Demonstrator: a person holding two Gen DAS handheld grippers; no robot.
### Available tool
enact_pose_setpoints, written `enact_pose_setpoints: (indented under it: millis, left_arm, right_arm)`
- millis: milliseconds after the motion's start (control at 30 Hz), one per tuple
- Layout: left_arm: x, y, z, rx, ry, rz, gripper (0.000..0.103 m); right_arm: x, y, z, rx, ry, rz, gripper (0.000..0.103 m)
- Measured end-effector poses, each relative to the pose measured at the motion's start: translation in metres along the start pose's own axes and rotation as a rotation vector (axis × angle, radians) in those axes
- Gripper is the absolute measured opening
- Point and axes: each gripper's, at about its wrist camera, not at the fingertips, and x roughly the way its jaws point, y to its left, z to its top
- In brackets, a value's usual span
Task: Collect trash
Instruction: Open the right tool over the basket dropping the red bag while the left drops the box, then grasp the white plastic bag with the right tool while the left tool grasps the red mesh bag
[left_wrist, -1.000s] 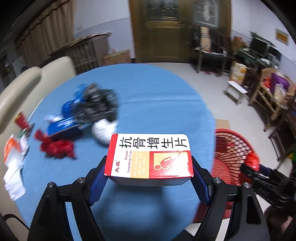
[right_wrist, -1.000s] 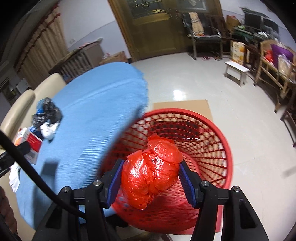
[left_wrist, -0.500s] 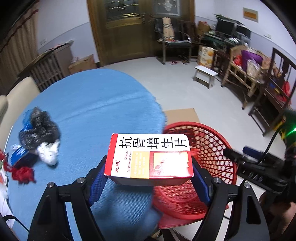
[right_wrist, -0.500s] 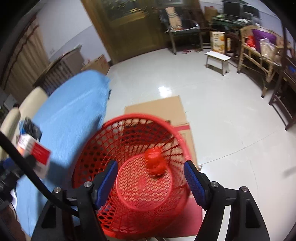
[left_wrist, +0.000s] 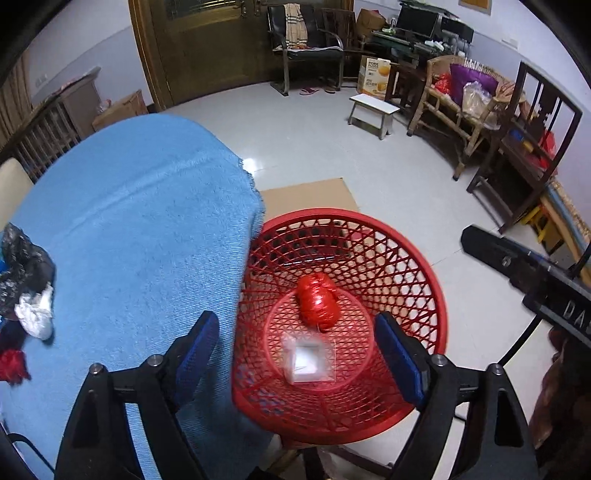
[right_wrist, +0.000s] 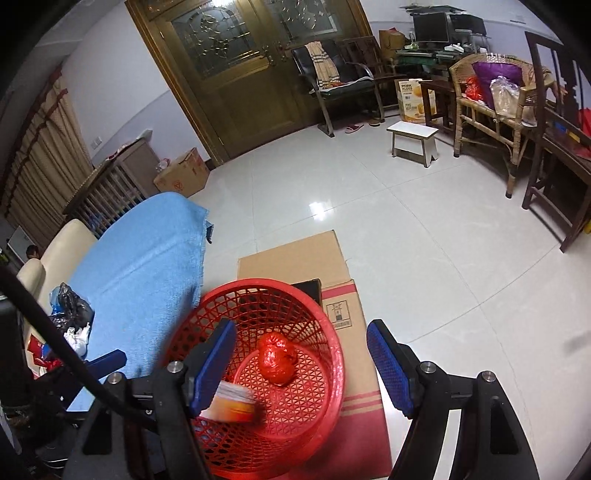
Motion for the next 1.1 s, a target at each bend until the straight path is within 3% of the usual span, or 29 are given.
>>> enact_pose_setpoints:
  millis: [133, 333, 600, 1100]
  left_arm:
    - [0.006, 0.008, 0.003, -0.041, 0.02, -0.069, 0.09]
    - [-0.021, 0.034, -0.004, -0.102, -0.071, -0.07, 0.09]
    - [-0.071, 0.117, -0.045, -0.293, -0.178, 0.048, 0.09]
    - [-0.115, 0.269, -0.164, -0.67, -0.236, 0.285, 0.09]
  right_arm:
    - [-0.003, 0.01, -0.001, -0.02, 0.001, 0.004, 0.077]
    - [-0.015, 0.019, 0.004, -0.034, -0.036, 0.001, 0.077]
    - [0.0, 0.066, -0.011, -0.123, 0.018, 0.055, 0.077]
    - [0.027, 0.211, -0.065, -0.404, 0.13, 0.178, 0.076]
